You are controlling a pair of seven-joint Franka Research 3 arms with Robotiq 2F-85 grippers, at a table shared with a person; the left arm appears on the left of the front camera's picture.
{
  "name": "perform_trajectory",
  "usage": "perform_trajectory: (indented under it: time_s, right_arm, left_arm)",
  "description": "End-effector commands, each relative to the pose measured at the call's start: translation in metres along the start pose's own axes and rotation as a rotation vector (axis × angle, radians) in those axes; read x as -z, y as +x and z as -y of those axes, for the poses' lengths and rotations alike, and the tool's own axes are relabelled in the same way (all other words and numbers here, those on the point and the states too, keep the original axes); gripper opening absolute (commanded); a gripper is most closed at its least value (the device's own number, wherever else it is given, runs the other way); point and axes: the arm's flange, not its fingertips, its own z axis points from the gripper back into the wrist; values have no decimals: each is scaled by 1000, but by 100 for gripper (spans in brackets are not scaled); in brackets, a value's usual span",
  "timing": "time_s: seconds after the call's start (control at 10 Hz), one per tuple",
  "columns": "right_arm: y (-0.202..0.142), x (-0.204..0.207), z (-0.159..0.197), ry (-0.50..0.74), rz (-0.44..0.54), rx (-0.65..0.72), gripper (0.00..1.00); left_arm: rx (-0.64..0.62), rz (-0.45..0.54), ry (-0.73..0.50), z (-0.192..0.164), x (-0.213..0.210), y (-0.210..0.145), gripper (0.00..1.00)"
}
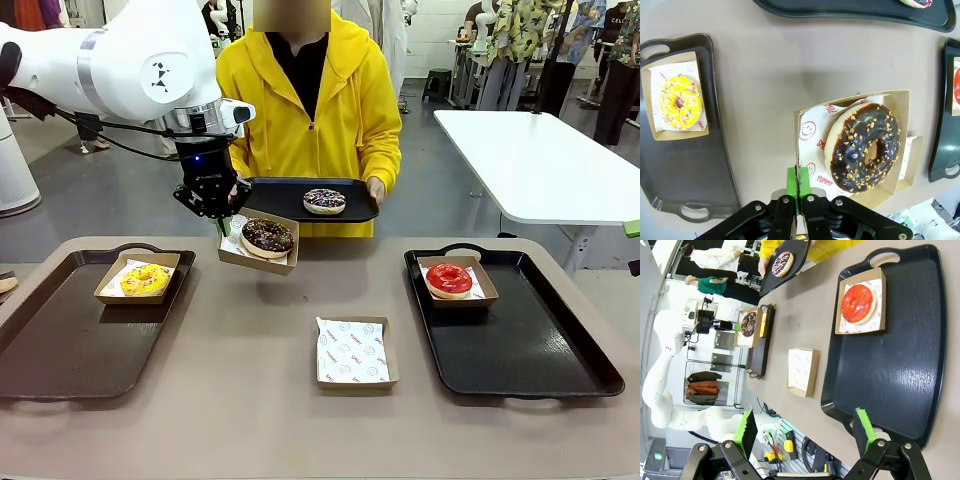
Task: Individually package the donuts and arrange them on the tray.
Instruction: Place the picked Paper togo box on the Handle tray while simultaneously picking up another Paper togo box from the table with the other hand.
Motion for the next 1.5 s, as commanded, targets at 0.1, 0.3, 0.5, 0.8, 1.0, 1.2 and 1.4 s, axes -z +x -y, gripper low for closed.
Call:
perform_trajectory:
  time_s: [0.1,0.3,0.5,0.8,1.0,1.2,1.4]
  right_arm:
    - [0,0,0,0,0,0,100]
    - [9,22,-46,-49,-71,-90,100]
    - [28,57,-109,-163,-196,-123,100]
    - [28,129,-162,-326,-336,-142,100]
    - [20,185,-165,-458,-418,-136,100]
    - [11,231,-164,-549,-461,-151,100]
    - [2,260,-167,-562,-479,-167,100]
  left_arm:
    - [0,0,0,0,0,0,1]
    - [92,11,38,-12,-20,-20,1]
    - [105,-1,66,-49,-55,-36,1]
    - [52,-10,66,-107,-75,-70,1]
    - [-4,-32,44,-142,-66,-93,1]
    - [-56,-33,14,-167,-56,-110,1]
    - [-76,-53,17,-187,-45,-120,1]
